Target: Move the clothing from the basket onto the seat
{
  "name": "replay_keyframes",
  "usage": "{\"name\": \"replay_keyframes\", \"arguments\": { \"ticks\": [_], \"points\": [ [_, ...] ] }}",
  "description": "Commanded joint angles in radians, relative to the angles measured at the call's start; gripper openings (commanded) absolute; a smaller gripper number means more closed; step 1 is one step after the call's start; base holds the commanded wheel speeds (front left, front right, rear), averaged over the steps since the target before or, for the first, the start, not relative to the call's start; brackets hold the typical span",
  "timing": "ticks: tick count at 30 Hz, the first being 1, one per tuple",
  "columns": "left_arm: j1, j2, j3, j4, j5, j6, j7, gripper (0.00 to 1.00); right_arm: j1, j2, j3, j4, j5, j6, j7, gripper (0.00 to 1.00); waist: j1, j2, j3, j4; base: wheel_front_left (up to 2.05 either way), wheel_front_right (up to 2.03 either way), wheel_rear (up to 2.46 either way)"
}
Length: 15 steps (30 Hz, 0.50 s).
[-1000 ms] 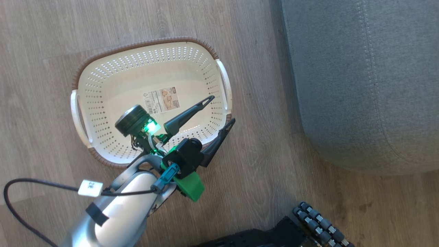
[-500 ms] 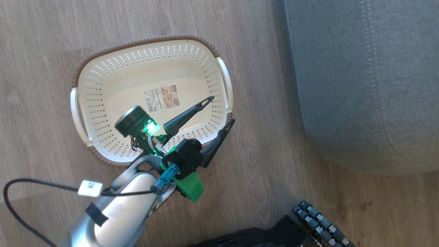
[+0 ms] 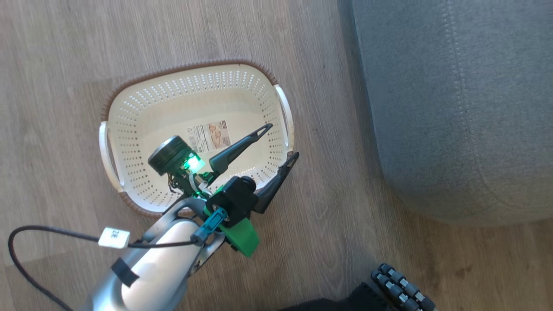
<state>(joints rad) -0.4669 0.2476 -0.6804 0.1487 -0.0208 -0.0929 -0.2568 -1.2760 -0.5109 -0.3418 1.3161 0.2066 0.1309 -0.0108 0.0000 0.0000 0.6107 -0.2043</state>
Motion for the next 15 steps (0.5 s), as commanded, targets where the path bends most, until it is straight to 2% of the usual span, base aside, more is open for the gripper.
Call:
{"name": "replay_keyframes", "arguments": {
  "ticks": [1,7,14,15],
  "points": [
    [0.021,-0.007,0.021,-0.028,-0.009,0.000,-0.005,1.00,0.026,-0.039,-0.004,-0.025,-0.022,0.000,0.029,1.00,0.0000,0.0000,-0.028,0.000,0.00,0.00,0.00],
    [0.045,-0.035,0.024,-0.022,-0.021,-0.006,-0.005,1.00,0.045,-0.053,-0.024,-0.025,-0.079,0.000,0.159,1.00,0.0000,0.0000,-0.099,-0.001,0.00,0.00,0.00],
    [0.075,-0.082,0.037,-0.020,-0.034,-0.014,-0.005,1.00,0.058,-0.055,-0.027,-0.025,-0.141,0.000,0.400,1.00,0.0000,0.0000,-0.202,0.000,0.00,0.00,0.00],
    [0.075,-0.082,0.037,-0.020,-0.034,-0.014,-0.005,1.00,0.058,-0.055,-0.027,-0.025,-0.141,0.000,0.400,1.00,0.0000,0.0000,-0.202,0.000,0.00,0.00,0.00]
  ]
}}
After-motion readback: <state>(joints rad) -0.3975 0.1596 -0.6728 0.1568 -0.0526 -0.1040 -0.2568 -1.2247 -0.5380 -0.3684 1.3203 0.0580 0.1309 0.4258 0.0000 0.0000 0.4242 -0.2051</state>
